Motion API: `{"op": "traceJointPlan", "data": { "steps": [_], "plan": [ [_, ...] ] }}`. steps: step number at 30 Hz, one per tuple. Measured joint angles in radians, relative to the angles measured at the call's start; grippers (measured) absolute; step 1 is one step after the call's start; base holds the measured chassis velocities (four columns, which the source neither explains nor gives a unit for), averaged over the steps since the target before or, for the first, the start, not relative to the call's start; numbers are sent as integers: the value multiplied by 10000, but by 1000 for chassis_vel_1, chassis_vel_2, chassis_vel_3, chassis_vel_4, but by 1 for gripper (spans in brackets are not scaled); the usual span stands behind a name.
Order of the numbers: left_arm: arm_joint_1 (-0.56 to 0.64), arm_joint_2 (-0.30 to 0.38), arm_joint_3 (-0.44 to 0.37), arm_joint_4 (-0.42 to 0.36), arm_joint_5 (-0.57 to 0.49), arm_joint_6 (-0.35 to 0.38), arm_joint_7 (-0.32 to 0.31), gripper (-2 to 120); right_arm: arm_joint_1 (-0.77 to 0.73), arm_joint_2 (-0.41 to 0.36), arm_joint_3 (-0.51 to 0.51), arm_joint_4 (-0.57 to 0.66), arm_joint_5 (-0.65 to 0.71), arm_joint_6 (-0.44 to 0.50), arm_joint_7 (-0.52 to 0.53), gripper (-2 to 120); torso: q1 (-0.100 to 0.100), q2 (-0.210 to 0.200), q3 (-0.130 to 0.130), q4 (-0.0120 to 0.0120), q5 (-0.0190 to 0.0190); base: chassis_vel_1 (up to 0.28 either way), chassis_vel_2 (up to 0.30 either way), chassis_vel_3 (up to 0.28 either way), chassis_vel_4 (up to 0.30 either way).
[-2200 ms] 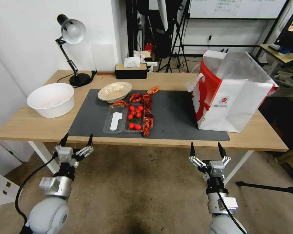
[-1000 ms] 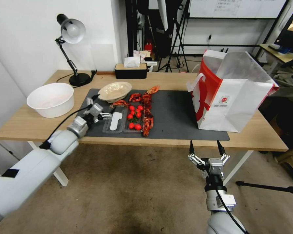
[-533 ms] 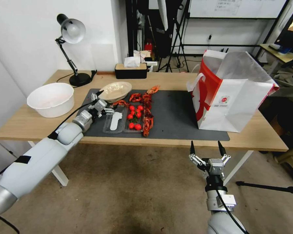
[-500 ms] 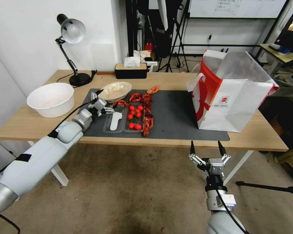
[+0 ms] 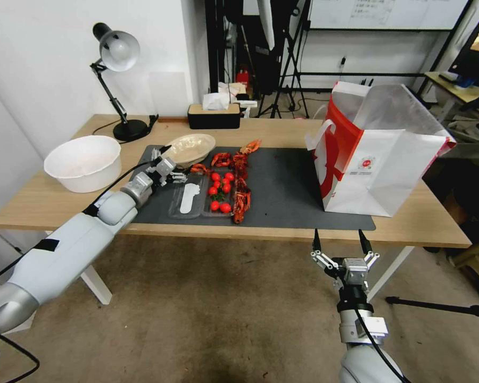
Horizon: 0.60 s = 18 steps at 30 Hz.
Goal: Pick up the trash from the table and place it into the takeout bag.
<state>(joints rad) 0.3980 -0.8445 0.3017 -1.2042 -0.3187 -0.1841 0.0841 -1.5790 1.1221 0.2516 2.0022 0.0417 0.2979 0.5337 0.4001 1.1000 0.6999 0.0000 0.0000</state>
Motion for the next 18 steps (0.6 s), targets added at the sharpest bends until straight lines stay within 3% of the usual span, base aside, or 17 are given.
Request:
{"op": "traceJointPlan", "data": {
  "steps": [4,7,16,18],
  "plan": [
    [-154,59,185,90,-17,-6,142,72,16,6,4,-28,2,10,2,100,0,0,0,0,0,0,0,0,0],
    [-364,140,476,211,-181,-45,421,55,42,21,6,-63,5,22,4,100,1,0,0,1,0,0,0,0,0],
    [-504,144,667,323,-231,-189,777,28,24,38,14,-94,5,58,13,100,-2,0,0,0,-1,0,0,0,0],
    [-592,141,736,352,-234,-252,871,17,20,39,20,-97,6,67,16,100,-1,0,0,0,0,0,0,0,0]
  ]
}}
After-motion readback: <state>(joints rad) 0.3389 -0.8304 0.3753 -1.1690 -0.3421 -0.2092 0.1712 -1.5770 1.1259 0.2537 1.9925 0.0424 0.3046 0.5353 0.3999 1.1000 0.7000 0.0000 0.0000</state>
